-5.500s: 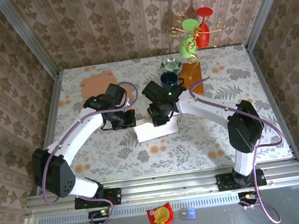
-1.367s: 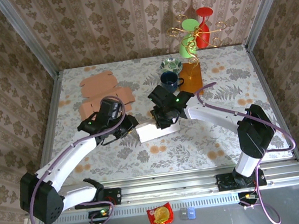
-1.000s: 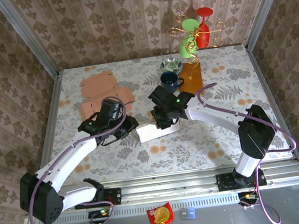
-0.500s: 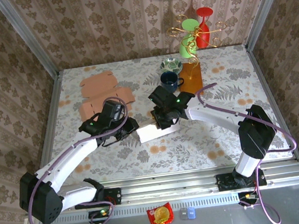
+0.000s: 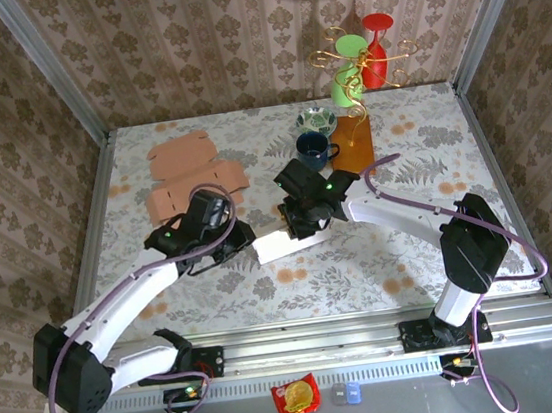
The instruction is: Fold the paper box
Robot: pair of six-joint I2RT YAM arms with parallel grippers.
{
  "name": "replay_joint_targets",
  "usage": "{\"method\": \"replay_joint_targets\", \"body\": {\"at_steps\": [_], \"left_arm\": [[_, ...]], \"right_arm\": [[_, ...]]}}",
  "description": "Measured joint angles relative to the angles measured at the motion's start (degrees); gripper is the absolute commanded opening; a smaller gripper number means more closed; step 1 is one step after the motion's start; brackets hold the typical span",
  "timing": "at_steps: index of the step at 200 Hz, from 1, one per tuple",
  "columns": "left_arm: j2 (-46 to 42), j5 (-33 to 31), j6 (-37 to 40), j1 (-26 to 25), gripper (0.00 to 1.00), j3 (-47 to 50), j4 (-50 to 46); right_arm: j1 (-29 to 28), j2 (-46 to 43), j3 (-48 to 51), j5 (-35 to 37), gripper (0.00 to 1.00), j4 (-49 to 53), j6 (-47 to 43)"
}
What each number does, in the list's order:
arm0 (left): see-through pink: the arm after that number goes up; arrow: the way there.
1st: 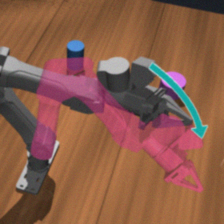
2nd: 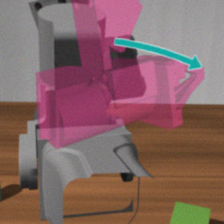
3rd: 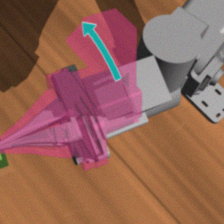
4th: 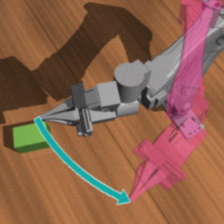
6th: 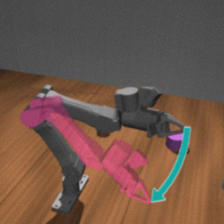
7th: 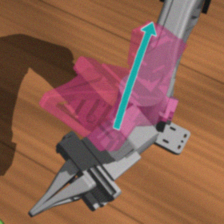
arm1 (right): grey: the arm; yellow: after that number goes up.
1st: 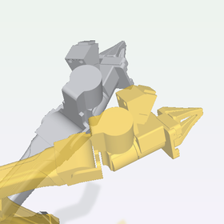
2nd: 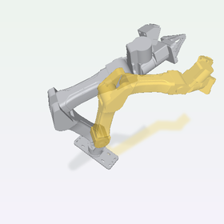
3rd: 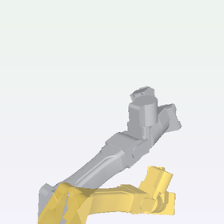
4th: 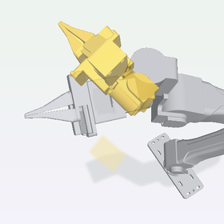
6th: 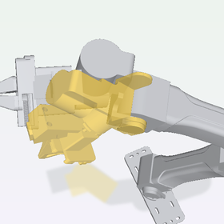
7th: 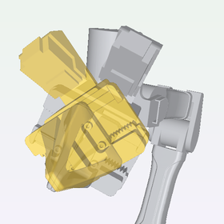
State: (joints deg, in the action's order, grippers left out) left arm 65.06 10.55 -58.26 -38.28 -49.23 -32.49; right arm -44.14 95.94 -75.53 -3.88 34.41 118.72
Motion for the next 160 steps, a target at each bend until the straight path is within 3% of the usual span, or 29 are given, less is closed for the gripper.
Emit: {"method": "replay_joint_targets", "body": {"at_steps": [28, 45, 83, 124, 160], "left_arm": [[-1.84, -0.39, -0.04, 0.13, 0.38, 1.01, -0.02], [-2.49, -0.33, -0.50, 0.57, 0.40, 1.09, 0.57], [-2.82, 1.75, -4.42, 2.10, 0.36, 1.11, 5.90], [-2.78, 4.68, -8.04, 3.80, 0.28, 2.16, 6.25], [-2.75, 6.10, -9.07, 4.22, 0.28, 3.67, 6.32]], "right_arm": [[0.00, -0.02, 0.09, 0.00, 0.37, -0.17, 0.00], [0.02, -0.02, 0.24, 0.04, 0.36, -0.61, 0.00], [0.04, -0.02, 0.26, 0.07, 0.36, -0.68, 0.00], [0.04, -0.02, 0.26, 0.07, 0.36, -0.74, 0.00], [0.04, -0.02, 0.26, 0.07, 0.36, -0.83, 0.00]]}}
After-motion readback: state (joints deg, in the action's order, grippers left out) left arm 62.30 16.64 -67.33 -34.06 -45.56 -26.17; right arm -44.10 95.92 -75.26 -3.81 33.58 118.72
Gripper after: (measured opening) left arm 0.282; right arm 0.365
